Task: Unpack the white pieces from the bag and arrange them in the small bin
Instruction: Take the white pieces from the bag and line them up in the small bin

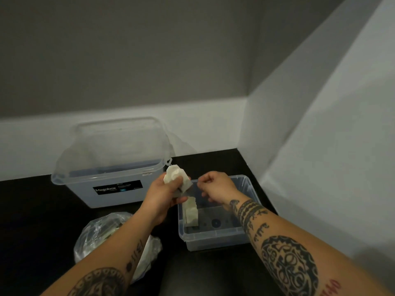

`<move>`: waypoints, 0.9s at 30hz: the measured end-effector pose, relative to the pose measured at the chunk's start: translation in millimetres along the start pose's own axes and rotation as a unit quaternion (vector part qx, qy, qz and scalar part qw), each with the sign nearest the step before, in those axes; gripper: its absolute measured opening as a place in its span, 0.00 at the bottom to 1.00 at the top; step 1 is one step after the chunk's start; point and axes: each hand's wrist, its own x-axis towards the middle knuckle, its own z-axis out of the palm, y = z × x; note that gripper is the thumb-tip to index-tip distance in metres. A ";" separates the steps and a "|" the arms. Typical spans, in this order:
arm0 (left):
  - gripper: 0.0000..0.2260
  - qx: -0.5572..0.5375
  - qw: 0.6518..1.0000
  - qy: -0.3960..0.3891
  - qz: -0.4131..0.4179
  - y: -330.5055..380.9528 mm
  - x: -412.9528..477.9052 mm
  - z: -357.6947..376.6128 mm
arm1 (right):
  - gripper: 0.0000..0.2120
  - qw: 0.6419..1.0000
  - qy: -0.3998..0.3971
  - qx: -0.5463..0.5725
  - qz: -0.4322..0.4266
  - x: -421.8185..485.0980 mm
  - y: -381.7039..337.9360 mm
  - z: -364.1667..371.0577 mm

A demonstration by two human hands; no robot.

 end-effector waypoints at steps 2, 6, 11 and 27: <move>0.10 0.024 1.000 0.009 0.015 1.6 -2.4 4.8 | 0.05 0.998 0.002 0.045 -0.054 -5.5 -5.5 -1.5; 0.11 0.043 0.999 -0.006 0.023 1.7 -6.2 10.5 | 0.12 0.992 -0.012 0.041 -0.117 -11.9 -8.9 -1.5; 0.13 0.072 0.997 -0.003 0.018 -1.6 -7.8 5.5 | 0.08 0.992 -0.008 -0.005 -0.124 -11.3 0.5 0.2; 0.09 0.250 0.965 0.066 -0.036 -38.0 -7.3 -23.0 | 0.07 0.968 -0.111 -0.198 0.107 6.5 47.0 20.7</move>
